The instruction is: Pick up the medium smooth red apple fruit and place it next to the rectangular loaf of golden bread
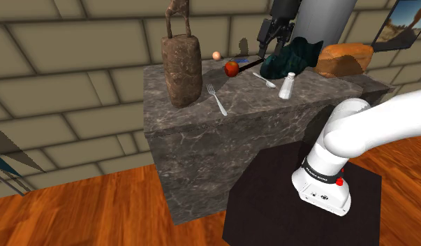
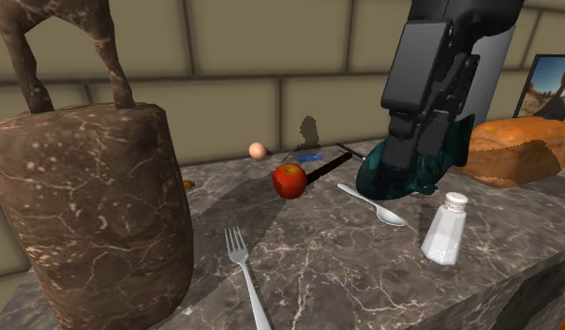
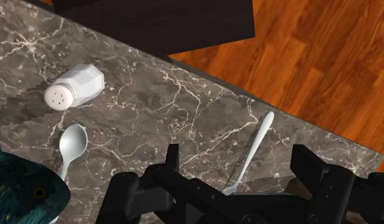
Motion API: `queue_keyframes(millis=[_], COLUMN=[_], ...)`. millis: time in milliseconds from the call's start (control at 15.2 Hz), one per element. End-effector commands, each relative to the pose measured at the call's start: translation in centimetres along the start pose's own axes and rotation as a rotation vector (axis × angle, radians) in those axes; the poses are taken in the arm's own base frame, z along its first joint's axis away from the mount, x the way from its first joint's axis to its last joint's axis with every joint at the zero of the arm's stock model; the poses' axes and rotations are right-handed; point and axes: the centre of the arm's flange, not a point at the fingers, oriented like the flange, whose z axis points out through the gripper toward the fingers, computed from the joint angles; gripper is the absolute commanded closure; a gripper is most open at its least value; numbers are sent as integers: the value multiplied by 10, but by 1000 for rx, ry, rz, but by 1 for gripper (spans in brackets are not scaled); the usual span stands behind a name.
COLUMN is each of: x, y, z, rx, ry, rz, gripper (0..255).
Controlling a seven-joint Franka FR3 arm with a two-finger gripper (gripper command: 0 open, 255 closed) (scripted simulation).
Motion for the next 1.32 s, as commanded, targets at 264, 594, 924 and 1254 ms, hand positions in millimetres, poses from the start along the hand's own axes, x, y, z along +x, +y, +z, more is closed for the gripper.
queue_keyframes(millis=[264, 594, 924, 1254], x=[47, 105, 161, 216], y=[6, 19, 38, 62], z=[22, 48, 74, 98], rx=[-46, -104, -162, -220], ry=[-1, -2, -4, -5], rz=[63, 142, 221, 299], gripper=[0, 0, 0, 0])
